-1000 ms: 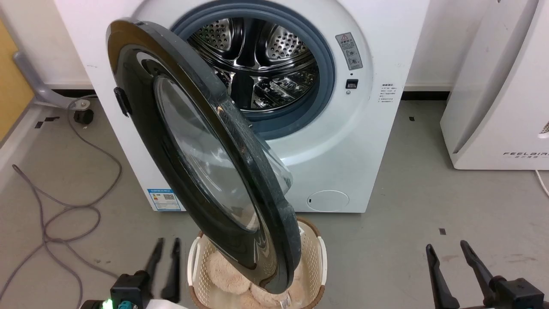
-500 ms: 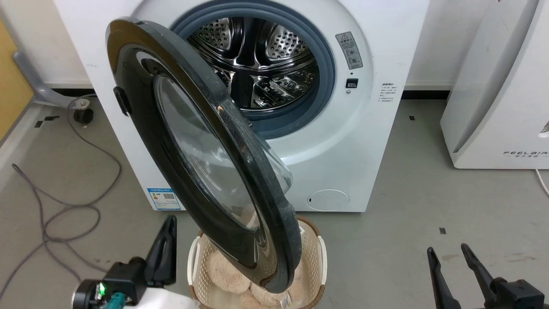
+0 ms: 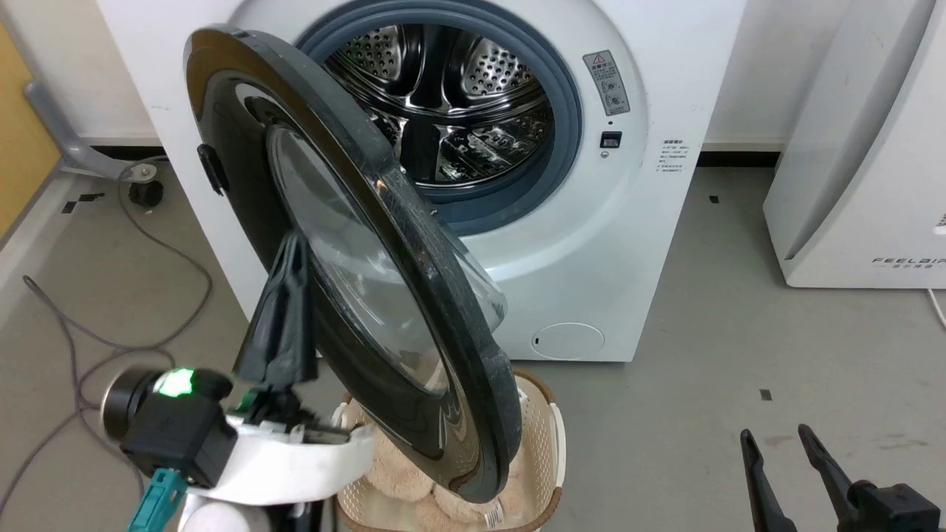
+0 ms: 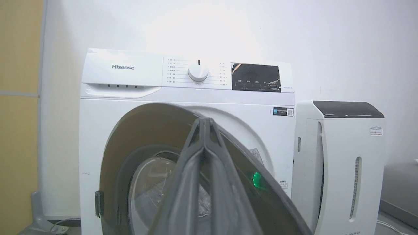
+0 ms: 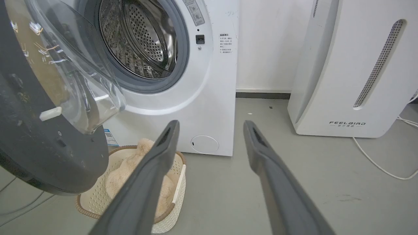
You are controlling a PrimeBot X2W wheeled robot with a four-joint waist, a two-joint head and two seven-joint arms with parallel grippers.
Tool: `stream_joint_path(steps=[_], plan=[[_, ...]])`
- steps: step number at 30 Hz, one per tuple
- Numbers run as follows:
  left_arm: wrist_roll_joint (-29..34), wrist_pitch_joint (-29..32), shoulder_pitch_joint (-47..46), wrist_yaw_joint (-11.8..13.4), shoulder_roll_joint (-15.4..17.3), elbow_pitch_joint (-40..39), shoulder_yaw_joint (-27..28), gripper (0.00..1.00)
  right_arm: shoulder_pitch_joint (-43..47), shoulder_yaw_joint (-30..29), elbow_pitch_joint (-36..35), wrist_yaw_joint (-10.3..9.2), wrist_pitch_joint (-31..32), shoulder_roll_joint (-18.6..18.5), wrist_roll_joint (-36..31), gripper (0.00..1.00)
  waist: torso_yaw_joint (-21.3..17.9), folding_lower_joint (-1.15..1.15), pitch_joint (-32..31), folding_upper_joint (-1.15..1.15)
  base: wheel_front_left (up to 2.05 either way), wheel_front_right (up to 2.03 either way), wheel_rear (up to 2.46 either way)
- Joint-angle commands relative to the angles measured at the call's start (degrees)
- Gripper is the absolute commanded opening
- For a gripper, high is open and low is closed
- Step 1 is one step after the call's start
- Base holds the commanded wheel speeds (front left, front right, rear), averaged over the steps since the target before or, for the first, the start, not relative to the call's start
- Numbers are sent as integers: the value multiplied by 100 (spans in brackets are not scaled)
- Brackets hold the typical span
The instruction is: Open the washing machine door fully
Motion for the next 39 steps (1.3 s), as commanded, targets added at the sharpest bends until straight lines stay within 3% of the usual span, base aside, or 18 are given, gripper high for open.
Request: stream_joint_path(steps=[1, 6, 12, 22, 28, 35, 39], plan=[[17, 15, -172, 3, -34, -136, -85, 0, -53, 2, 22, 5, -32, 9, 66, 100, -4, 0, 6, 0, 0, 0, 0], [27, 69, -661, -61, -181, -486, -589, 0, -88, 20, 66, 5, -21, 9, 66, 100, 3, 0, 4, 0, 0, 0, 0], [-173, 299, -884, -158, -305, -418, -1595, 0, -76, 28, 98, 5, 18, 9, 57, 100, -13, 0, -35, 0, 0, 0, 0], [-768, 1031, -549, -256, -340, 349, -2965, 0, 12, 18, 142, 5, 64, 9, 110, 100, -31, 0, -57, 0, 0, 0, 0], [-973, 1372, -367, -269, -343, 901, -3367, 0, 30, 24, 158, 5, 80, 9, 129, 100, -8, 0, -34, 0, 0, 0, 0], [-1244, 1262, -737, -13, -345, 1880, -3389, 0, 2, 20, 172, 5, 95, 9, 139, 100, 39, 0, 32, 0, 0, 0, 0], [-1456, 1021, -1177, 344, -346, 2534, -3392, 0, -22, -44, 175, 5, 115, 9, 123, 100, 32, 0, 58, 0, 0, 0, 0]])
